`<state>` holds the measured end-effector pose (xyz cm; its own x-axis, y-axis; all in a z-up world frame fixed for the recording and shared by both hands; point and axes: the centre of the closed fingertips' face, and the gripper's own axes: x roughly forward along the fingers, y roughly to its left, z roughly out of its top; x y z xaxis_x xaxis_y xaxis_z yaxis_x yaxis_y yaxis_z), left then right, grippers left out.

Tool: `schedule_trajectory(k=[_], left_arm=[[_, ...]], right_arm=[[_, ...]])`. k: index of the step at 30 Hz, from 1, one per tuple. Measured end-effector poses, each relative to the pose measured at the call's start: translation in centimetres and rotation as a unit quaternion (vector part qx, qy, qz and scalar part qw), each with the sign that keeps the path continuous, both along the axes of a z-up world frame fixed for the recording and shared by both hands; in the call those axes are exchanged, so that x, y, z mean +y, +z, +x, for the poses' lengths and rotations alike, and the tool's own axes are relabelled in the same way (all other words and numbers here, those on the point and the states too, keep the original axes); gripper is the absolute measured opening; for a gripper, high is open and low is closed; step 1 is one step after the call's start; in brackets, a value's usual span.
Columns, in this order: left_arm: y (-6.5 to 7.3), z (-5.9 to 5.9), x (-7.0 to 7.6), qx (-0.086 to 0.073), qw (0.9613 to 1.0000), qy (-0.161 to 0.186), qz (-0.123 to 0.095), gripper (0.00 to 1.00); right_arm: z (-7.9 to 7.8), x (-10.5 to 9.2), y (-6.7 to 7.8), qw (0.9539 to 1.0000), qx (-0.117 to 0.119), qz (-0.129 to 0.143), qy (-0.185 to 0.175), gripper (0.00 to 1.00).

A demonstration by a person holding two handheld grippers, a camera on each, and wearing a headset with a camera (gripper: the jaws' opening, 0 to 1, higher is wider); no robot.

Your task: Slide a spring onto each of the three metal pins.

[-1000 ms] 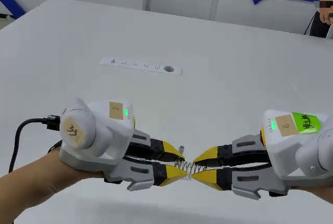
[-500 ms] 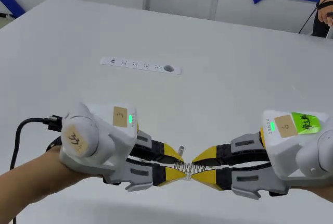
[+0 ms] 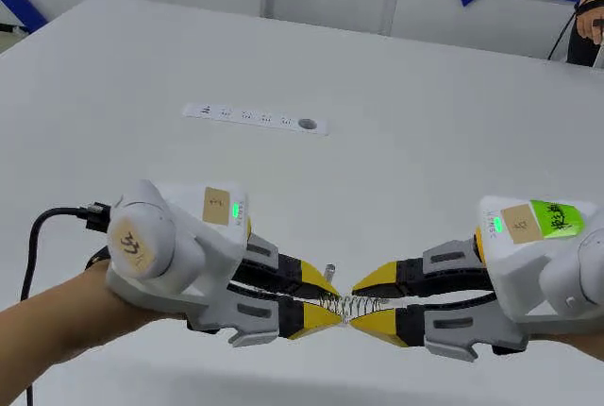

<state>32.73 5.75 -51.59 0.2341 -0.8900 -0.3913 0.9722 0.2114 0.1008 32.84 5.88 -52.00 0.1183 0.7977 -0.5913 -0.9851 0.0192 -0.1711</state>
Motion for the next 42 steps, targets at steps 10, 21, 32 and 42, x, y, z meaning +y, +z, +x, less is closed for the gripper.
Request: schedule_trajectory(k=[10,21,32,42], left_arm=[[0.5,0.4,0.3,-0.001,0.9999,0.009,-0.009,0.09],[0.2,0.2,0.6,-0.006,1.0000,0.005,0.002,0.09],[0.1,0.3,0.6,-0.007,0.9999,0.012,0.004,0.09],[0.0,0.4,0.7,-0.005,0.9998,0.016,0.007,0.09]], right_arm=[[0.4,-0.1,0.5,0.9996,0.012,0.020,-0.014,0.12],[-0.3,0.6,1.7,0.9979,0.042,0.049,-0.005,0.12],[-0.6,1.8,3.3,0.9934,0.067,0.093,-0.014,0.12],[-0.4,2.6,3.7,0.9910,0.077,0.107,-0.020,0.11]])
